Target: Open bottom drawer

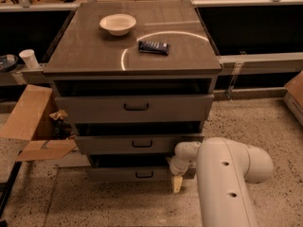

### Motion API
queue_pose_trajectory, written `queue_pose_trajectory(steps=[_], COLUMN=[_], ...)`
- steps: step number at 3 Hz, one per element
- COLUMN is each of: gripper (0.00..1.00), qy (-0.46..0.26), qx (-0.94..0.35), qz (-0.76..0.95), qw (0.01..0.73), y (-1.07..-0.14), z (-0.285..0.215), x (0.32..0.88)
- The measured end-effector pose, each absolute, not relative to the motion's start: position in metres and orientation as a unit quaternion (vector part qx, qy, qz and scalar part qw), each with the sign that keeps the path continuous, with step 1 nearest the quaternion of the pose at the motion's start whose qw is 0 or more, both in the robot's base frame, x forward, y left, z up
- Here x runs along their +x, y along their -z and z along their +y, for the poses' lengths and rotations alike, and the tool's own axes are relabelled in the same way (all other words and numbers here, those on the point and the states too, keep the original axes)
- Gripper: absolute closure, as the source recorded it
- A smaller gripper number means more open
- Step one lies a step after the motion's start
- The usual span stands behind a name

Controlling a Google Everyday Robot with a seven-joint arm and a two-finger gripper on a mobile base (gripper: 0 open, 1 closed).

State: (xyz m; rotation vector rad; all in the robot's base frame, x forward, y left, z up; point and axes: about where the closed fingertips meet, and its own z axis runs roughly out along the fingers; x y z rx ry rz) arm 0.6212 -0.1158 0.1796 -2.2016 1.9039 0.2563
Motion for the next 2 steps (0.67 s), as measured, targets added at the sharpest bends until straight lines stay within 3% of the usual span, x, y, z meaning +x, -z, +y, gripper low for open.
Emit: queue_pose_trajectory(steps=[1, 2], gripper=[0.00, 0.18], qy=[-0.095, -0.089], qx=[-0.742, -0.739], qz=[0.657, 0.662], qw=[0.095, 0.087], y=[-0.1553, -0.1507], z=[-0.1201, -0.1217], x=[0.6308, 0.6356])
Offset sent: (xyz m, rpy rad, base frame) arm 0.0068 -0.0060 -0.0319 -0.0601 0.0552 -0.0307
